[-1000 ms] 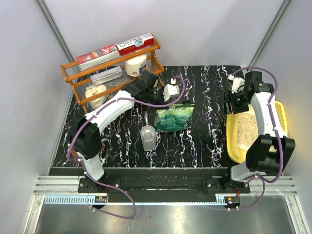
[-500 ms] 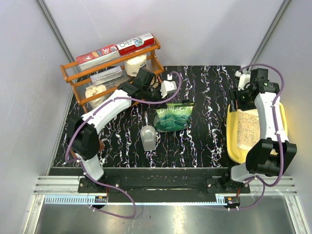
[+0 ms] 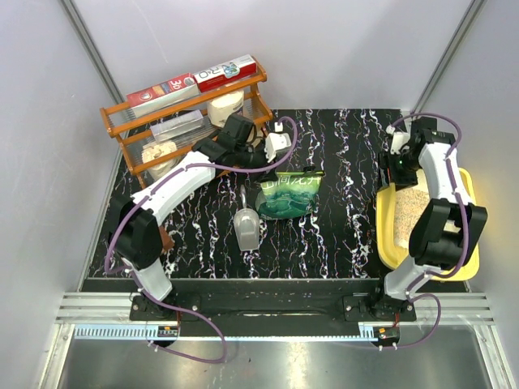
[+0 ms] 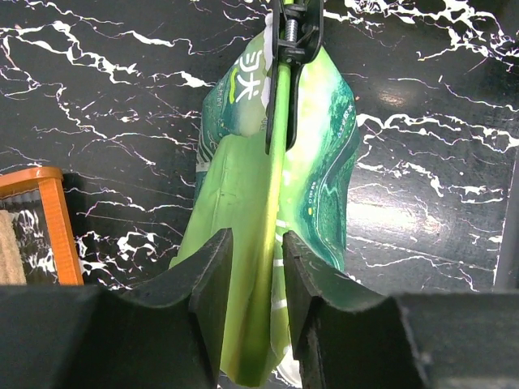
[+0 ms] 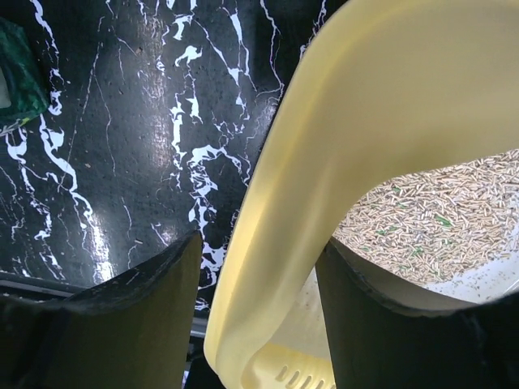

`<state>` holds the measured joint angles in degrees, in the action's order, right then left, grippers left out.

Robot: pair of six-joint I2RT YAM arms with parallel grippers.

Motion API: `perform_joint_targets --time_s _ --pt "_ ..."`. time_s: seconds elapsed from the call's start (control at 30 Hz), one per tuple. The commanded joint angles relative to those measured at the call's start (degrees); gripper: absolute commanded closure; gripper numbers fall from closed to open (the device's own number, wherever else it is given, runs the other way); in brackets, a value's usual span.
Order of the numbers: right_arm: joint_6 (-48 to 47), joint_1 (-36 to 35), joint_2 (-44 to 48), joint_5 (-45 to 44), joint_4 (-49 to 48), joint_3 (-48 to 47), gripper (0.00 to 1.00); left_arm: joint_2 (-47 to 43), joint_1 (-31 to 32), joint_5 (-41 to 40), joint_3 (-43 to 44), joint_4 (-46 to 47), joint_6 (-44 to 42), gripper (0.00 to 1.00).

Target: Fill the litter box with clean litter

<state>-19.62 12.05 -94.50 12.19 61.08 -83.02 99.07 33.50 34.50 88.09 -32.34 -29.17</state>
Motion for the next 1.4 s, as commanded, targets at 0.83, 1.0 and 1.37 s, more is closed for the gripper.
perform_joint_targets --time_s 0.83,1.0,1.37 --pt "2.3 -8.3 -4.0 7.1 -0.4 -14.8 0.31 -2.7 -0.1 2.2 -0.3 2.1 -1.0 0.53" --pt "-3.9 -7.7 1.6 19.3 0.6 -17.3 0.29 -0.2 0.3 2.2 0.7 2.0 -0.8 0.53" --pt "4.7 -7.7 6.0 51.0 -16.3 -14.0 0.36 2.5 -0.1 0.6 3.7 -1.1 -8.3 1.00"
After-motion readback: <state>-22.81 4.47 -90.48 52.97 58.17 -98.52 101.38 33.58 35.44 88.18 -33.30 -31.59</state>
